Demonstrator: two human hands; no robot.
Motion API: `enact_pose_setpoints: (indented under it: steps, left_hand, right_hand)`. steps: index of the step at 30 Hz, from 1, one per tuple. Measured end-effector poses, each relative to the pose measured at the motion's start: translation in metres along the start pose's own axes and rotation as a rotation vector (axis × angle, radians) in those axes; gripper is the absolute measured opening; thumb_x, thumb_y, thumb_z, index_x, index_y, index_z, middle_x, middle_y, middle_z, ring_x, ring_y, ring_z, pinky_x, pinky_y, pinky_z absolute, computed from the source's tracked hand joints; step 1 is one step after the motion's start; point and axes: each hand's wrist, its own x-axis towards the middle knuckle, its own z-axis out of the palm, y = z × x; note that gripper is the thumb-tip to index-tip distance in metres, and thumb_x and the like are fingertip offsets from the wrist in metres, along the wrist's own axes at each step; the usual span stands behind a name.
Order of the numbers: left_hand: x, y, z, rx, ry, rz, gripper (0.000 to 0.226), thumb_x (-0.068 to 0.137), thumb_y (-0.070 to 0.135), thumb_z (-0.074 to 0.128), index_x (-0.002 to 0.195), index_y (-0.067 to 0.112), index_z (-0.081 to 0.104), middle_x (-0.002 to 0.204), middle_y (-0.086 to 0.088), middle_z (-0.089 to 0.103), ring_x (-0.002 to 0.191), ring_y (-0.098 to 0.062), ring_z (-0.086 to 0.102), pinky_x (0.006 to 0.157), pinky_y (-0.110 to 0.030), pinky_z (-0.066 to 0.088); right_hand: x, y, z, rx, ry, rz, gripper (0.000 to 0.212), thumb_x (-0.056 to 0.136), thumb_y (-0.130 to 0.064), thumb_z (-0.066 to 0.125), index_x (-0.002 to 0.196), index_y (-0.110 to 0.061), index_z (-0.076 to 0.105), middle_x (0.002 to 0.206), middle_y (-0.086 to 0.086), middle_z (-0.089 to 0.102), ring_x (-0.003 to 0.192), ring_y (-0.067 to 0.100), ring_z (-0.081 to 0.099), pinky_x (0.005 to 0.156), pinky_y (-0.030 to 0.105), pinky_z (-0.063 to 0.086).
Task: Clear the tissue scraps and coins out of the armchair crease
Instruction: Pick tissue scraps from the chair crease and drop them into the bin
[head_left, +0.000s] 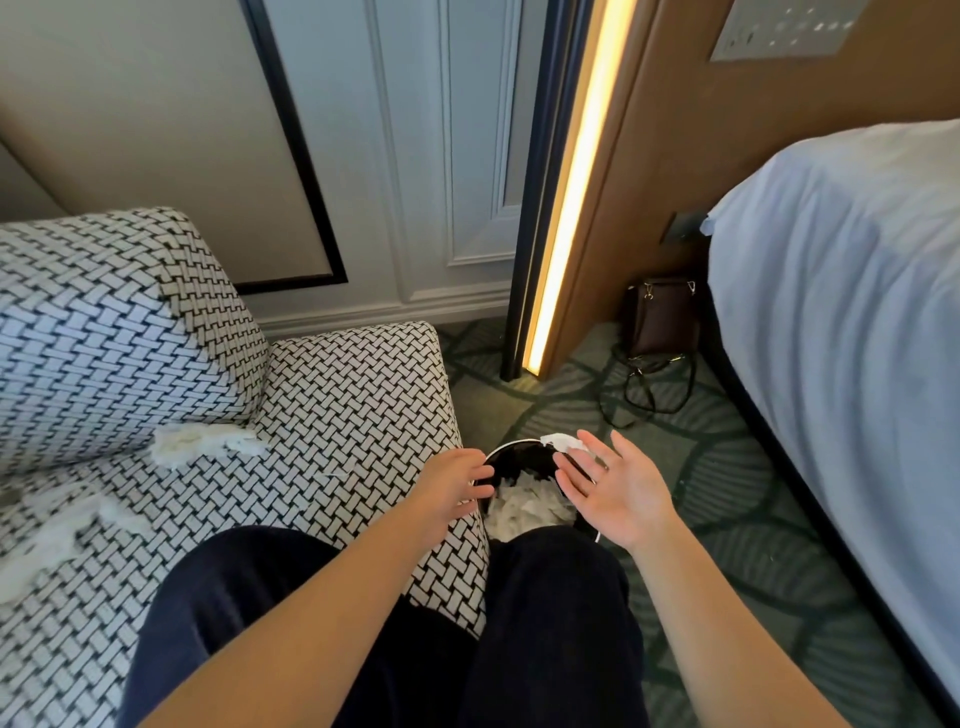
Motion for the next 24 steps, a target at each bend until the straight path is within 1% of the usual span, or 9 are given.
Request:
enact_pose_setpoints:
  steps: [4, 9, 13, 16, 19, 21, 24]
  left_hand:
    - [-0.003, 0.002, -0.002, -0.028, 0.003, 0.005, 0.031, 0.097, 0.020, 0.048, 0.126, 0.012, 0.052, 0.114, -0.005, 0.065, 0.101, -0.020, 0.063, 0.093, -0.036, 0.046]
    - [-0.005, 0.004, -0.008, -0.033, -0.008, 0.010, 0.035, 0.097, 0.022, 0.047, 0.131, 0.012, 0.049, 0.114, -0.005, 0.065, 0.103, -0.019, 0.062, 0.092, -0.034, 0.047]
    - [-0.005, 0.003, -0.012, -0.026, -0.010, 0.015, 0.036, 0.098, 0.023, 0.047, 0.132, 0.012, 0.049, 0.112, -0.003, 0.065, 0.102, -0.018, 0.062, 0.093, -0.035, 0.046]
    - [-0.008, 0.000, -0.016, -0.038, -0.015, 0.022, 0.036, 0.098, 0.023, 0.046, 0.132, 0.012, 0.049, 0.112, -0.003, 0.065, 0.101, -0.017, 0.062, 0.092, -0.034, 0.046]
    - [-0.012, 0.001, -0.024, -0.074, -0.020, 0.034, 0.034, 0.098, 0.023, 0.047, 0.130, 0.012, 0.051, 0.113, -0.002, 0.066, 0.102, -0.018, 0.062, 0.091, -0.034, 0.047]
    - [-0.016, 0.004, -0.032, -0.104, -0.018, 0.049, 0.033, 0.098, 0.022, 0.048, 0.129, 0.012, 0.052, 0.114, -0.003, 0.066, 0.103, -0.019, 0.061, 0.093, -0.035, 0.046]
    - [-0.025, 0.010, -0.050, -0.157, -0.005, 0.083, 0.030, 0.098, 0.022, 0.048, 0.126, 0.013, 0.053, 0.112, -0.003, 0.066, 0.104, -0.019, 0.061, 0.096, -0.036, 0.045]
  right_hand:
    - [0.001, 0.001, 0.005, 0.016, -0.029, 0.003, 0.048, 0.101, -0.038, 0.035, 0.144, -0.016, 0.037, 0.146, 0.019, 0.039, 0.133, 0.034, 0.038, 0.110, 0.044, 0.032]
    - [0.000, -0.004, 0.009, 0.049, -0.087, -0.003, 0.048, 0.101, -0.043, 0.034, 0.147, -0.031, 0.028, 0.149, 0.024, 0.031, 0.133, 0.038, 0.037, 0.111, 0.045, 0.031]
    - [-0.005, -0.007, 0.011, 0.053, -0.129, -0.013, 0.051, 0.100, -0.045, 0.033, 0.149, -0.034, 0.023, 0.149, 0.028, 0.026, 0.135, 0.039, 0.035, 0.113, 0.045, 0.029]
    - [-0.007, -0.006, 0.013, 0.035, -0.123, -0.023, 0.052, 0.100, -0.044, 0.035, 0.149, -0.032, 0.024, 0.151, 0.027, 0.023, 0.135, 0.039, 0.035, 0.112, 0.046, 0.029]
    - [-0.011, -0.002, 0.020, -0.016, -0.099, -0.040, 0.052, 0.100, -0.042, 0.036, 0.148, -0.023, 0.030, 0.149, 0.021, 0.030, 0.133, 0.037, 0.039, 0.111, 0.046, 0.031]
    - [-0.014, 0.002, 0.029, -0.081, -0.088, -0.061, 0.050, 0.100, -0.040, 0.038, 0.144, -0.017, 0.038, 0.145, 0.017, 0.041, 0.128, 0.033, 0.045, 0.109, 0.044, 0.035]
    - [-0.017, 0.014, 0.050, -0.219, -0.068, -0.109, 0.041, 0.099, -0.032, 0.043, 0.136, -0.014, 0.048, 0.134, 0.011, 0.053, 0.120, 0.027, 0.053, 0.104, 0.040, 0.041]
